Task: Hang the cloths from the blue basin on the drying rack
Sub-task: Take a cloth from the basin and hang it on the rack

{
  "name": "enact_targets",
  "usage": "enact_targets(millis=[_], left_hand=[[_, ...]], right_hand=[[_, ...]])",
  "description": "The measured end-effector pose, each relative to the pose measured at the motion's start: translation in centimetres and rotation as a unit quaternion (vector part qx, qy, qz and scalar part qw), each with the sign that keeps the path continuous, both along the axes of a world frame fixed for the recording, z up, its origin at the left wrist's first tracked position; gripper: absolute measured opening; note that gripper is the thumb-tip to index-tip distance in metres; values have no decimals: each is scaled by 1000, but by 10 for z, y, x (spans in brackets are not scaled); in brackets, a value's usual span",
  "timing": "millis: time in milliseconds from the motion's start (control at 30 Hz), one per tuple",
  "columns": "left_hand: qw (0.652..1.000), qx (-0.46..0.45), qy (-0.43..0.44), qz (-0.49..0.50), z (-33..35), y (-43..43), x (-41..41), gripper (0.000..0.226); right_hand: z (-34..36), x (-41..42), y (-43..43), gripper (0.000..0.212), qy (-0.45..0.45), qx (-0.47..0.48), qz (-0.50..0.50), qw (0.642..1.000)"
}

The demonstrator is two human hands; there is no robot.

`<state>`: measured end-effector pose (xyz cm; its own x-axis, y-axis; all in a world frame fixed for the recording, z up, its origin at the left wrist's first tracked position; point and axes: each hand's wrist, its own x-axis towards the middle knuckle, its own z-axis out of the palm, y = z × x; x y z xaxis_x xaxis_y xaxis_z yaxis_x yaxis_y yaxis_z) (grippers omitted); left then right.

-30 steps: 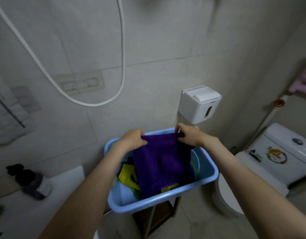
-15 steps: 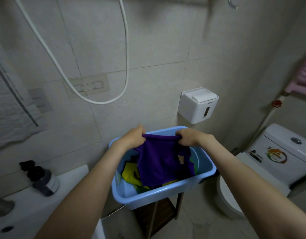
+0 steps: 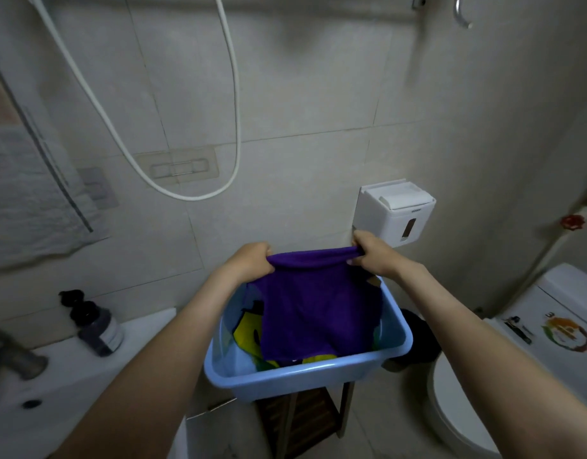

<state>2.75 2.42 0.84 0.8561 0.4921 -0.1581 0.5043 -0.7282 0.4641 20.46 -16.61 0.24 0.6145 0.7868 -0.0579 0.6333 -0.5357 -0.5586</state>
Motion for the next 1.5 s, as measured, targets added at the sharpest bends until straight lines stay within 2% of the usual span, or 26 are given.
enact_targets(millis=[167, 300, 400, 533, 633, 800, 867, 967, 1033, 1200, 1300, 1367, 1500], left_hand=[[999, 22, -11, 38, 8, 2, 0, 20], [999, -17, -6, 36, 12, 0, 0, 19], [997, -77, -2, 9, 21, -5, 2, 25], [989, -131, -72, 12, 33, -10, 6, 23], [986, -103, -133, -1, 38, -10, 8, 22], [977, -36, -209, -14, 48, -21, 12, 32], [966, -51, -252, -9, 55, -32, 15, 29], [943, -94, -317, -27, 66, -53, 19, 13], [931, -98, -351, -39, 73, -70, 20, 15], [901, -70, -413, -115, 85, -129, 24, 21], [887, -100, -429, -134, 89, -159, 21, 21], [870, -129, -442, -175, 89, -189, 20, 22], [871, -163, -406, -222, 89, -246, 10, 19]], right_hand=[[7, 8, 2, 23, -36, -55, 45, 997], [10, 8, -2, 4, -57, -86, 34, 994], [13, 8, -9, 17, -52, -35, -58, 996], [21, 1, -18, 16, -40, 105, -177, 978], [27, -10, -31, 8, 2, 215, -261, 941], [36, -40, -55, 9, 41, 365, -346, 863], [43, -52, -65, 14, 49, 418, -367, 830], [54, -68, -84, 15, 55, 474, -385, 790], [58, -77, -100, 15, 42, 498, -384, 776], [72, -106, -157, 16, -58, 533, -414, 736], [77, -127, -183, 8, -105, 530, -427, 725], [78, -146, -214, 4, -133, 534, -448, 705], [77, -188, -269, 21, -172, 533, -507, 656]])
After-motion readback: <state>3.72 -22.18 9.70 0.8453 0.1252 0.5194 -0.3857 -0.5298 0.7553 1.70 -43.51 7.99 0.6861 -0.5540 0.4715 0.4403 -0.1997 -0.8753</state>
